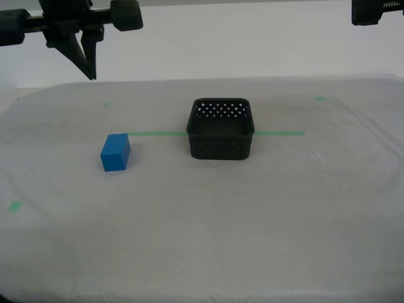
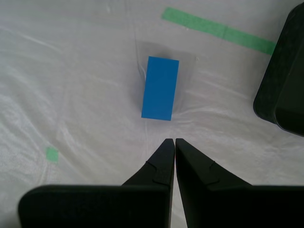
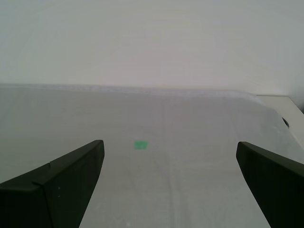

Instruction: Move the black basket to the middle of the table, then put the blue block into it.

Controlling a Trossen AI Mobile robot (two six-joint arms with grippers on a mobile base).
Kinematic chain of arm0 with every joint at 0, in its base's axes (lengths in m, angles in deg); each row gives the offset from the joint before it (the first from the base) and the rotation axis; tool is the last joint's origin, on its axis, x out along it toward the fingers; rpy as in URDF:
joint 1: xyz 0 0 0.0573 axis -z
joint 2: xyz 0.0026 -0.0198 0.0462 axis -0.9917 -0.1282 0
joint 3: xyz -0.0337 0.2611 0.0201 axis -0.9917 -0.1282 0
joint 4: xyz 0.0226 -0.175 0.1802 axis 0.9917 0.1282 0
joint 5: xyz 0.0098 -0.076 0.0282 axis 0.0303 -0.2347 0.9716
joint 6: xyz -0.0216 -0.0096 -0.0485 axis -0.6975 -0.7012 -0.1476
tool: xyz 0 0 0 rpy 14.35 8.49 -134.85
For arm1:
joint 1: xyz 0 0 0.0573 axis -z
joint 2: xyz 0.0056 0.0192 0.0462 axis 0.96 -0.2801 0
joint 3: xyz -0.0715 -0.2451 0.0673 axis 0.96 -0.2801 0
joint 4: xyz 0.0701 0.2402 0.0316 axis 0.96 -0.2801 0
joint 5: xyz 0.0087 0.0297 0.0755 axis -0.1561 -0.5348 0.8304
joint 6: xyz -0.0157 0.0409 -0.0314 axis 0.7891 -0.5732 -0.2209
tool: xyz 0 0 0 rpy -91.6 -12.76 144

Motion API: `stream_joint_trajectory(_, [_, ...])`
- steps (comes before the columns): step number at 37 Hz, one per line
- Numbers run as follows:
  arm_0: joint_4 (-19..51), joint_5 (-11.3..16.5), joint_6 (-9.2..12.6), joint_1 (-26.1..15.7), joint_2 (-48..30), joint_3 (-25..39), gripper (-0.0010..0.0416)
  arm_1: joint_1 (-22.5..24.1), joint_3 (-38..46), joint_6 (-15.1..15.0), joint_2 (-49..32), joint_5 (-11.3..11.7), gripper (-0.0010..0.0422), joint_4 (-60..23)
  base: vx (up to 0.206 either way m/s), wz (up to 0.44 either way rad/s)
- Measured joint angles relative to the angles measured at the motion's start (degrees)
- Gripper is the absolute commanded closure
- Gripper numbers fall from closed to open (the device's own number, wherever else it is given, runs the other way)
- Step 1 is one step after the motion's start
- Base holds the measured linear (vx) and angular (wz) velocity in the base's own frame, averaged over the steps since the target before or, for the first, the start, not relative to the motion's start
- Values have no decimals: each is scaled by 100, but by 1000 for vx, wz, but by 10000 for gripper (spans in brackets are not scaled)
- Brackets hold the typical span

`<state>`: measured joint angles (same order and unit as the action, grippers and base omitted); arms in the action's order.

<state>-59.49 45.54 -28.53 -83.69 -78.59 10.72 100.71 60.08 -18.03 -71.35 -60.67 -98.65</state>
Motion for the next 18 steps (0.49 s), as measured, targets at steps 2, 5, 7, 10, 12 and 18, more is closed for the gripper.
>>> stream_joint_trajectory(2, [-2, 2, -2, 2, 0, 0, 17, 2, 0, -66, -142, -2, 412, 101, 0, 0])
stream_joint_trajectory(5, [0, 0, 0, 2, 0, 0, 16, 4, 0, -179, -356, -2, 412, 258, 0, 0])
stream_joint_trajectory(7, [0, 0, -2, -2, 0, 0, 17, 4, 0, -223, -474, -2, 412, 356, 0, 0])
stream_joint_trajectory(10, [0, 2, -2, 0, 0, 0, 16, 4, 0, -317, -640, 0, 412, 514, 0, 0])
stream_joint_trajectory(12, [0, 0, -2, 4, 0, 0, 16, 4, 0, -446, -739, 0, 412, 610, 0, 0])
stream_joint_trajectory(18, [0, 0, 0, 0, 0, 0, 16, 4, 0, -699, -964, 0, 412, 704, 0, 0])
